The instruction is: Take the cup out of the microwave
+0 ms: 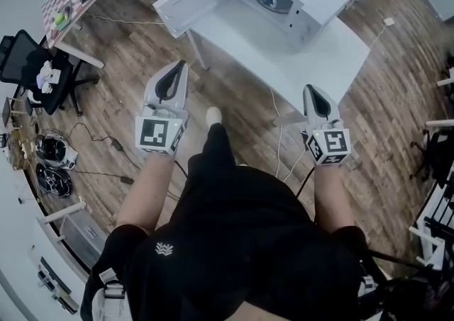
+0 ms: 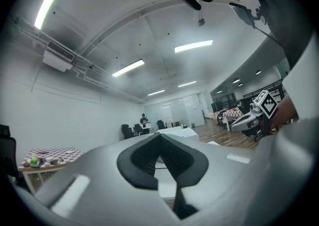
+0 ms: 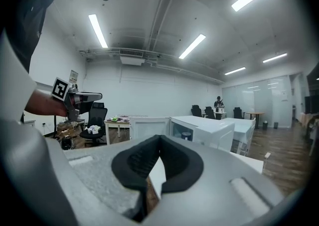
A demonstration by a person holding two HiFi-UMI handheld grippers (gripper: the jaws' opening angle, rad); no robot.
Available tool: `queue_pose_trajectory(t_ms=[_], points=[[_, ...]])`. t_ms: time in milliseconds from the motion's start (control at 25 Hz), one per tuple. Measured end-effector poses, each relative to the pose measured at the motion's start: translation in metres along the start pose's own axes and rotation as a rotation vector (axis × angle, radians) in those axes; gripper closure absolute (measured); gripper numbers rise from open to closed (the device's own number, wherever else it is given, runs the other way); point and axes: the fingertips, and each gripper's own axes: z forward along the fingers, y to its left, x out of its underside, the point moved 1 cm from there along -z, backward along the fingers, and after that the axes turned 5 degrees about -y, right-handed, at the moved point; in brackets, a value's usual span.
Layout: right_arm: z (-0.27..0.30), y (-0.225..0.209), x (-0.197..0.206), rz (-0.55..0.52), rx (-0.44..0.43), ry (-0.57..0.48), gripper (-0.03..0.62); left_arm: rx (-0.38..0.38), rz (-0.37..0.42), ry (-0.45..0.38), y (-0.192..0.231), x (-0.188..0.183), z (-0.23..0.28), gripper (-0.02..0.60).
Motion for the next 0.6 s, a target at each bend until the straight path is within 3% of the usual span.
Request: queue_pose_trajectory(t_ms=[600], points=[[0.157, -0.045, -0.031, 0.023, 0.121, 0.003, 0.594, 0.125, -0.037, -0.052, 0.108, 0.03, 0.17, 0.581]])
